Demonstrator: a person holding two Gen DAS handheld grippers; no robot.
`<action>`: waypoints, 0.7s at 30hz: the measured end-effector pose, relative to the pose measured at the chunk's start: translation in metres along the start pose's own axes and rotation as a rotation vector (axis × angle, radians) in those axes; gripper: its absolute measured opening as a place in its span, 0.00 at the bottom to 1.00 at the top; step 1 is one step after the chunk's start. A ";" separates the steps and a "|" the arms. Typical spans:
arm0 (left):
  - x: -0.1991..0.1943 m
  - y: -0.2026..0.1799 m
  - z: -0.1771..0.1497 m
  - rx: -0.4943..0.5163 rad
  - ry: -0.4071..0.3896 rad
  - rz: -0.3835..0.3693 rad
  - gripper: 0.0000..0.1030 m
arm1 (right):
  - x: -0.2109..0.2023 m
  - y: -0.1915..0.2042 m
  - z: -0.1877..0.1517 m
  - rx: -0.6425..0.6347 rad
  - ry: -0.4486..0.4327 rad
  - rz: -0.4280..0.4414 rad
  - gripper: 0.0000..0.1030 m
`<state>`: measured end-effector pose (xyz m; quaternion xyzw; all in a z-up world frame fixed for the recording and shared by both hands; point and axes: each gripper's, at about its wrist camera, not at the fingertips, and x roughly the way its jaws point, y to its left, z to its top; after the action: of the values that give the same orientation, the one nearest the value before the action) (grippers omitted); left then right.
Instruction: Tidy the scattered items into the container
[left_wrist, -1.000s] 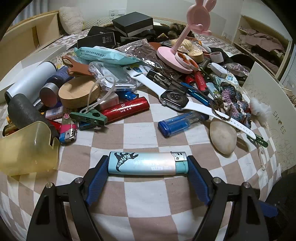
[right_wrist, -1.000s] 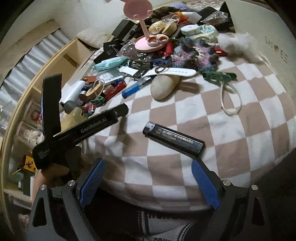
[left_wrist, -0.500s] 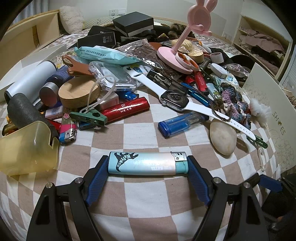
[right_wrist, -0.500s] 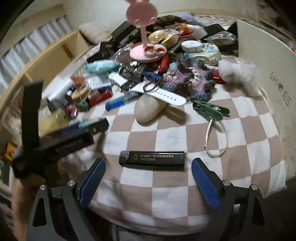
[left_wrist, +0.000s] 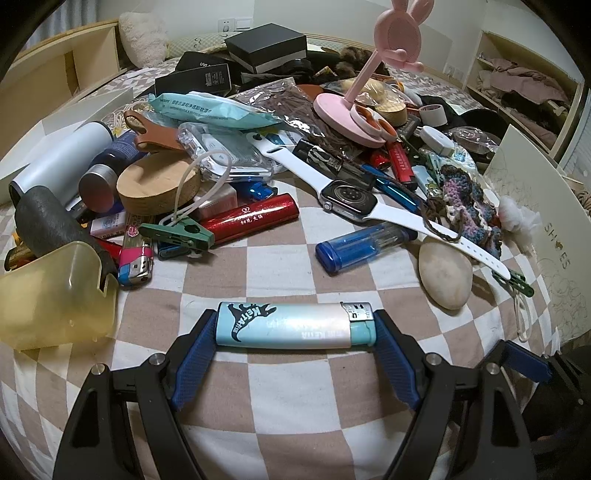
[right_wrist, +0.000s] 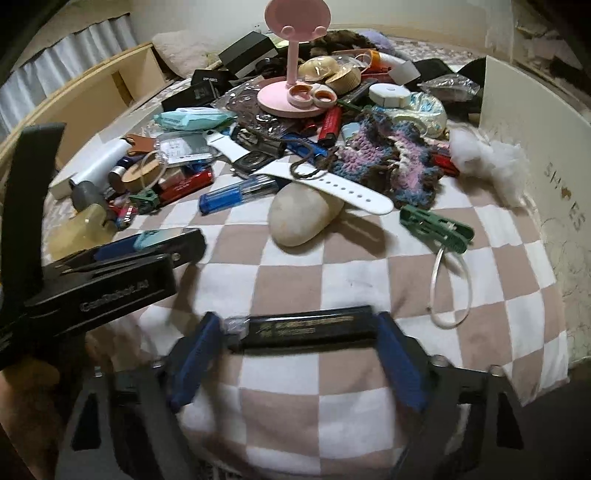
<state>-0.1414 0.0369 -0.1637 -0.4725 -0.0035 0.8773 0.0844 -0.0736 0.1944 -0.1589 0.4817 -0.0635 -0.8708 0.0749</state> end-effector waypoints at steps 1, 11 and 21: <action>0.000 0.000 0.000 -0.001 0.000 -0.001 0.80 | 0.001 0.001 0.000 -0.010 -0.001 -0.004 0.80; 0.000 -0.001 -0.002 0.010 -0.002 0.007 0.80 | 0.000 0.009 -0.008 -0.109 -0.026 -0.033 0.80; -0.003 0.000 -0.001 -0.004 -0.010 -0.003 0.80 | -0.002 0.006 -0.009 -0.098 -0.035 -0.009 0.79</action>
<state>-0.1389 0.0363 -0.1613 -0.4684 -0.0067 0.8794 0.0848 -0.0651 0.1888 -0.1611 0.4624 -0.0198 -0.8815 0.0933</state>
